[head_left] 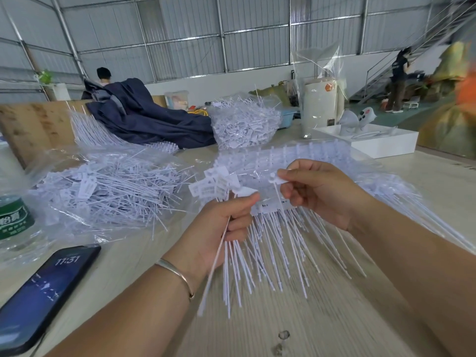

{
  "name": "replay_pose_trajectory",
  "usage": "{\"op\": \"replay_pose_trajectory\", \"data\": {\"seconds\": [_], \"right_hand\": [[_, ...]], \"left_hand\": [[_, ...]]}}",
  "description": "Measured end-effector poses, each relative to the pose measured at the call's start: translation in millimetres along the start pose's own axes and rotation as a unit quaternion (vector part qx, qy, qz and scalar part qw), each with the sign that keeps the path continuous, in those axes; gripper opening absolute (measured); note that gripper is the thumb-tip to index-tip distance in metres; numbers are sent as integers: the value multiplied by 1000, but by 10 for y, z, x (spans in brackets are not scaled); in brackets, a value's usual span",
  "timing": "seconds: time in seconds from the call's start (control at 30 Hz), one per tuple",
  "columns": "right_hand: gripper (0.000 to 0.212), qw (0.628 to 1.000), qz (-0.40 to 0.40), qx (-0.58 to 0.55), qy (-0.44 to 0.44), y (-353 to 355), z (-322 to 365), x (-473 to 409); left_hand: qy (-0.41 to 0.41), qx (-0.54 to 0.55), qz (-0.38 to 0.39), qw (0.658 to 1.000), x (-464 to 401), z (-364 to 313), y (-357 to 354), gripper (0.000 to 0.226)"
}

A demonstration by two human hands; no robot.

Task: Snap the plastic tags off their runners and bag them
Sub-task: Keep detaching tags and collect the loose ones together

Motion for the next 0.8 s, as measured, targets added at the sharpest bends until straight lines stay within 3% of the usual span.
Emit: {"op": "replay_pose_trajectory", "data": {"seconds": [0.23, 0.33, 0.57, 0.7, 0.8], "right_hand": [[18, 999, 43, -16, -26, -67, -51, -10], [19, 998, 58, -2, -22, -112, -90, -7], [25, 990, 2, 123, 69, -136, -99, -2], [26, 989, 11, 133, 62, -161, -95, 7], [42, 996, 69, 56, 1, -218, -133, 31]], "left_hand": [[6, -29, -58, 998, -12, 26, 3, 21], [12, -27, -45, 999, -1, 66, -52, 34], [53, -5, -15, 998, 23, 76, -143, 44], [12, -31, -25, 999, 17, 32, -117, 39], [-26, 11, -52, 998, 26, -4, -101, 30]]}}
Point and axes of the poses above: each hand's wrist, its own x-axis away from the middle knuckle, its own y-axis out of the back of the hand, z = x × y, the point moved 2 cm from there along -x, towards the middle knuckle, and after that the axes turned 5 degrees about -x, right-handed, at the moved point
